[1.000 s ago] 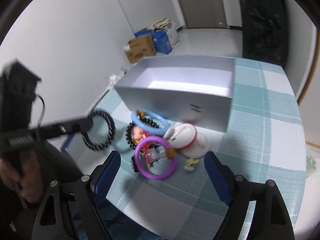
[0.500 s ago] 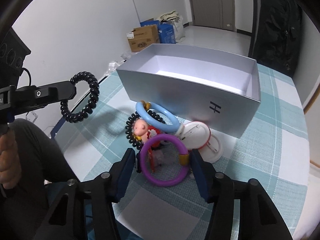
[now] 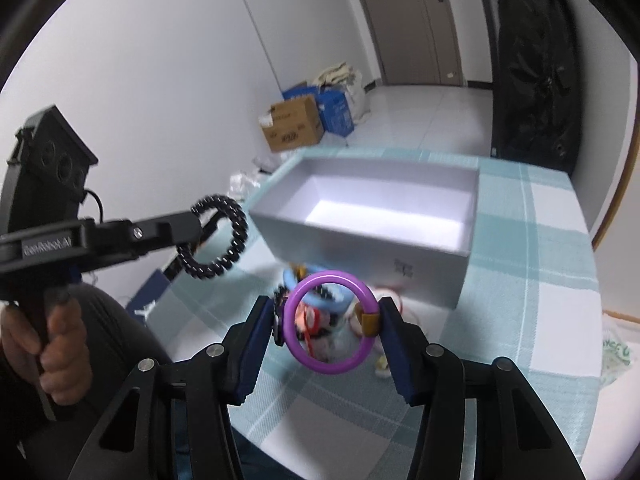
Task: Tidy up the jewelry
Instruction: 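Carry both bracelets into the white box and open both tools, then move the left tool to the black bead bracelet and grasp it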
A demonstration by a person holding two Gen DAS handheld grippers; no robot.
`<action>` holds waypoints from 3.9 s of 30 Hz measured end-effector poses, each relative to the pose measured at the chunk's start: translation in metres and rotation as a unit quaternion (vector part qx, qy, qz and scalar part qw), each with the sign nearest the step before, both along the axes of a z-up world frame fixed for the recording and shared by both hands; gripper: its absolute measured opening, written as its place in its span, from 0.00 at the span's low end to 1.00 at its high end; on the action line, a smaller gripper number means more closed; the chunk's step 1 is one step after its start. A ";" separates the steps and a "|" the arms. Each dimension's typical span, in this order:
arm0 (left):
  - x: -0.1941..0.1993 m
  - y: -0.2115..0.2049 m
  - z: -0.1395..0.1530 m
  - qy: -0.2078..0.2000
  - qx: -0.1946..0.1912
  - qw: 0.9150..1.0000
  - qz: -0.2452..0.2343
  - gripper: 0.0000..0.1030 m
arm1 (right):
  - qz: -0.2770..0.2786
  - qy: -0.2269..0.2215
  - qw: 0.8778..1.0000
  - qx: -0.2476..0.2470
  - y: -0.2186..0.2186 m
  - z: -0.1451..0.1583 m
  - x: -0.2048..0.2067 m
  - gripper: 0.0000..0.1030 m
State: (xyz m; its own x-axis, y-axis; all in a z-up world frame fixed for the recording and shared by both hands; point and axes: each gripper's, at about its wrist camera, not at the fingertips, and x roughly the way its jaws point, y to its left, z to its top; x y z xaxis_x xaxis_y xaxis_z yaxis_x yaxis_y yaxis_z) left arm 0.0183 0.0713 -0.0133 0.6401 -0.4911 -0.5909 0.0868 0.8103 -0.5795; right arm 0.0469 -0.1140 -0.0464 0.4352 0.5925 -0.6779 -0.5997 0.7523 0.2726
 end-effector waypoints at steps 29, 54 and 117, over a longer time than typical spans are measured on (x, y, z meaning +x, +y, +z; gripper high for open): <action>0.072 -0.018 0.001 -0.004 0.067 0.998 -0.003 0.05 | -0.007 0.011 0.996 0.087 -0.008 0.024 0.105 0.50; 0.106 -0.023 -0.028 0.069 0.055 0.996 -0.010 0.26 | 0.011 0.024 0.999 0.039 0.001 -0.001 0.114 0.66; 0.036 -0.082 -0.050 0.047 0.264 0.958 -0.104 0.06 | -0.057 -0.045 0.994 0.079 -0.056 0.028 0.039 1.00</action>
State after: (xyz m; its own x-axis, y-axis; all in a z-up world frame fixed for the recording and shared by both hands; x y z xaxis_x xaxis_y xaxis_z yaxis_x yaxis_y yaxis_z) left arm 0.0543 -0.0112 -0.0632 0.4930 -0.2186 -0.8421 0.2452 0.9636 -0.1066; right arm 0.0863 -0.1700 -0.0183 0.5602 0.6314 -0.5362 -0.5400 0.7692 0.3417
